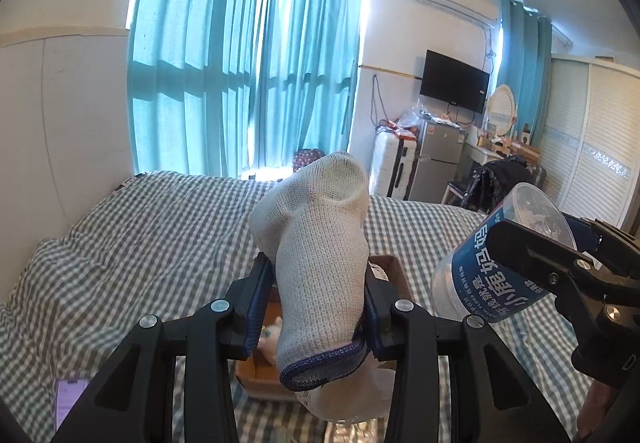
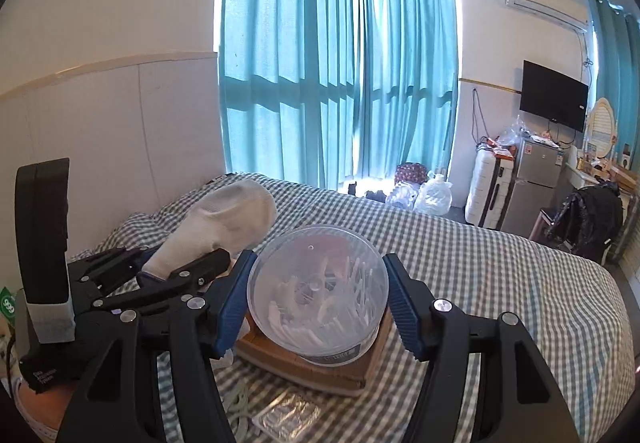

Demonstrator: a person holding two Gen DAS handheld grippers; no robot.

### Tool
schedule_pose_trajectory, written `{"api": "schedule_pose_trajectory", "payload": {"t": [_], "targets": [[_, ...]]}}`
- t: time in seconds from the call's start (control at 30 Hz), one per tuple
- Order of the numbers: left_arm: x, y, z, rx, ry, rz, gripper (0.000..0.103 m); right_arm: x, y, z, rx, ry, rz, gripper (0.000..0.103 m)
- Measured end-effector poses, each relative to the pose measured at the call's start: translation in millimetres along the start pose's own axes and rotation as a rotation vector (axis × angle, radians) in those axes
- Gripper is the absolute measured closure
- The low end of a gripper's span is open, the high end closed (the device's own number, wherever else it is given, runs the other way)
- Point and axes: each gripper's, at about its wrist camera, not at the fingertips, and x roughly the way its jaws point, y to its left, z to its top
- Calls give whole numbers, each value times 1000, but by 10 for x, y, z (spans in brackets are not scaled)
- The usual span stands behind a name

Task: Organize objects
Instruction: 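Lower sock and swab jar into the box and open both tools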

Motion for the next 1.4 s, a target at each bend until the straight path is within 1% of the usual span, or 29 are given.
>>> {"api": "schedule_pose_trajectory", "payload": {"t": [0.1,0.23,0.33,0.43,0.5,0.57,0.67,0.83,0.93,1.0,1.03,1.07,1.1,1.13,1.2,1.3,1.4], "targets": [[298,38,26,5,25,8,62,364,-71,60,12,21,10,40],[700,84,-69,18,76,24,62,875,-191,-2,41,70,29,40],[952,77,-227,24,119,25,62,1250,-292,-149,74,117,31,40],[1190,70,-413,34,168,27,62,1587,-364,-338,80,171,32,40],[1339,73,-522,38,206,37,62,1753,-428,-479,93,202,39,40],[1445,64,-616,40,224,31,62,1913,-473,-592,109,225,32,40],[1582,51,-728,39,257,24,62,2035,-531,-745,116,244,36,40],[1732,77,-818,28,312,24,61,2089,-601,-878,124,251,21,40],[1695,68,-809,26,320,26,57,2047,-632,-853,142,236,31,40],[1620,48,-767,29,306,34,50,1971,-630,-810,143,208,27,40],[1586,54,-752,30,300,39,47,1919,-643,-774,142,194,21,38],[1532,44,-724,30,286,57,43,1879,-640,-744,143,187,14,35],[1486,43,-692,28,272,76,39,1838,-643,-709,146,179,6,29],[1426,34,-651,26,256,93,36,1768,-668,-677,151,168,-1,28],[1310,31,-585,18,235,104,23,1656,-687,-620,158,153,-9,27],[1109,23,-495,12,204,136,15,1416,-743,-551,155,131,-26,20],[848,3,-413,-1,167,162,6,1182,-762,-490,133,112,-44,17]]}}
